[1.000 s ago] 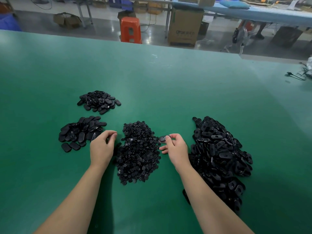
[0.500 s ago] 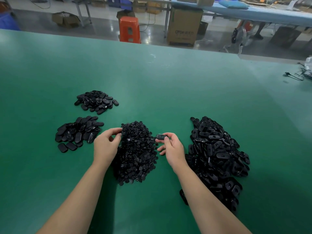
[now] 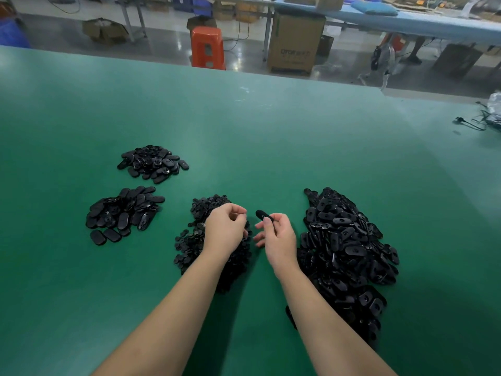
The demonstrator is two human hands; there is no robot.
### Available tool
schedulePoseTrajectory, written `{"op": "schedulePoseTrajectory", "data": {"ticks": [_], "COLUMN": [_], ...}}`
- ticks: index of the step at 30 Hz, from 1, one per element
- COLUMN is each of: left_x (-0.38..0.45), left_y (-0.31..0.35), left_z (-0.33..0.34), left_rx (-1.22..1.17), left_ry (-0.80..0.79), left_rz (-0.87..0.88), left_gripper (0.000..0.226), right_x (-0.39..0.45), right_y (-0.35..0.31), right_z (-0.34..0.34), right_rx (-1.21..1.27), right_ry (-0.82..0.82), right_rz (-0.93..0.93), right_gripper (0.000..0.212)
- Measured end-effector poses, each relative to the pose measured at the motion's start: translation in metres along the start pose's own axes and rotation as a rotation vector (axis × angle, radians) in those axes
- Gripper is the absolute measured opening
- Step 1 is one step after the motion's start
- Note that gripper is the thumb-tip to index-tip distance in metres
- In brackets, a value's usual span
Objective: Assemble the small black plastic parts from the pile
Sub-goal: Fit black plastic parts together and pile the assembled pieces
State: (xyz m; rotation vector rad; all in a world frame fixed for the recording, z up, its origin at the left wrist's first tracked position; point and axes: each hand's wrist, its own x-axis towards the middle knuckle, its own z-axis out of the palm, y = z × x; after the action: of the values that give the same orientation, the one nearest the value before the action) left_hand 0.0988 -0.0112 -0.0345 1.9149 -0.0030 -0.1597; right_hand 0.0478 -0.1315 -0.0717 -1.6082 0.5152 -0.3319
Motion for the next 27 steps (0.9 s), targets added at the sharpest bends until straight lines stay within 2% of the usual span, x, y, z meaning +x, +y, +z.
{"op": "schedulePoseTrajectory", "data": {"ticks": [5, 9, 13, 15, 20, 24, 27], "left_x": [0.0, 0.003, 0.002, 0.001, 0.002, 0.0, -0.002], "left_y": [0.007, 0.008, 0.009, 0.009, 0.009, 0.007, 0.004], "left_z": [0.01, 0.012, 0.013, 0.014, 0.011, 0.008, 0.009], "left_rx": [-0.123, -0.103, -0.195, -0.198, -0.201, -0.16, -0.157], "left_ry": [-0.049, -0.038, -0.072, -0.089, -0.109, -0.169, -0.16], "left_rz": [-0.045, -0.083, -0.147, -0.143, -0.094, -0.056, -0.075], "left_gripper": [0.011, 0.008, 0.009, 0.009, 0.009, 0.01, 0.012], "right_x": [0.001, 0.001, 0.002, 0.001, 0.0, 0.003, 0.002], "right_y": [0.004, 0.006, 0.006, 0.005, 0.007, 0.008, 0.006], "right_z": [-0.001, -0.001, -0.001, -0.001, -0.001, -0.001, -0.001], "right_rx": [-0.077, -0.065, -0.039, 0.012, -0.089, -0.03, 0.059], "right_ry": [-0.058, -0.088, -0.093, -0.075, -0.012, -0.042, -0.054], "right_rz": [-0.03, -0.034, -0.003, 0.016, -0.019, 0.017, 0.033], "right_gripper": [0.009, 0.015, 0.011, 0.013, 0.022, 0.011, 0.014]}}
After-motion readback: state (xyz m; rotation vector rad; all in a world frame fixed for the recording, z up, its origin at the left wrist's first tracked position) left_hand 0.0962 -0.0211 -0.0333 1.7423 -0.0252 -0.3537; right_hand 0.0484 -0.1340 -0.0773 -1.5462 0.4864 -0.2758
